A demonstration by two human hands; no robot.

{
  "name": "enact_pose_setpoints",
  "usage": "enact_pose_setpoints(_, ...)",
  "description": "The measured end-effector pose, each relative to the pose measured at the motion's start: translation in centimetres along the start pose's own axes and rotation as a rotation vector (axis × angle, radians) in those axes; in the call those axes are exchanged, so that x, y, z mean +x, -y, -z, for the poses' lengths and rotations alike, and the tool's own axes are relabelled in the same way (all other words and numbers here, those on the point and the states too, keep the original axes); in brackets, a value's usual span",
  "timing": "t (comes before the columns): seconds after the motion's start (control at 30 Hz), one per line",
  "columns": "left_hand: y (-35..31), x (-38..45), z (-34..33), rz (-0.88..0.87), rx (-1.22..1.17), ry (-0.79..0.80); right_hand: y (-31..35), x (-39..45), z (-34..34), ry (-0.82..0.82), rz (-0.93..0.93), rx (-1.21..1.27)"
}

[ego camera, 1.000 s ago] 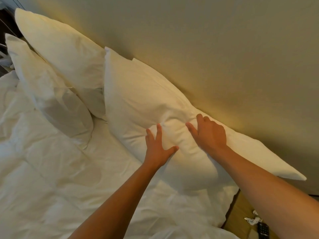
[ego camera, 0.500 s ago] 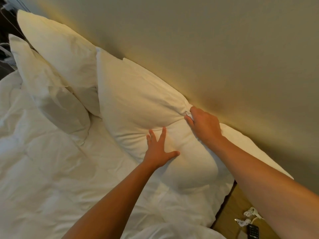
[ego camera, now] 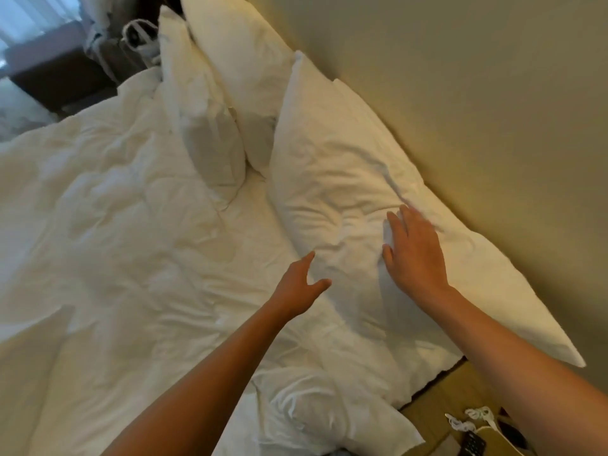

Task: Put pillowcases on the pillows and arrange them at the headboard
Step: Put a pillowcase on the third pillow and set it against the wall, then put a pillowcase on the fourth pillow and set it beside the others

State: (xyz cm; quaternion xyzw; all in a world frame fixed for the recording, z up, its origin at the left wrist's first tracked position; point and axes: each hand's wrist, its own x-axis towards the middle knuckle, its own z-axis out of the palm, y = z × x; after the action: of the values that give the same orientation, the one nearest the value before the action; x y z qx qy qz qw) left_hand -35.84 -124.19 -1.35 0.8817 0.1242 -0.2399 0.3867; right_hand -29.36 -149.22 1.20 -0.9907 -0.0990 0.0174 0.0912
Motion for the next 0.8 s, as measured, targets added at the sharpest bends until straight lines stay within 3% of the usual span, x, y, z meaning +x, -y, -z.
enact_pose_setpoints(0.3,16.9,-18.1,7.9,0.283,-0.091,-0.202,19.2,-9.3,-3.4,0.301,0.391,-0.017)
enact_pose_setpoints(0.57,36.2,-42.6,10.3,0.507,-0.223,-0.451,42.4,-25.5,-7.3,0.412,0.753,-0.083)
enact_pose_setpoints(0.8,50.9,-60.6,10.4,0.725,-0.370,-0.561,60.9,-39.2,-10.9,0.504,1.018,-0.095)
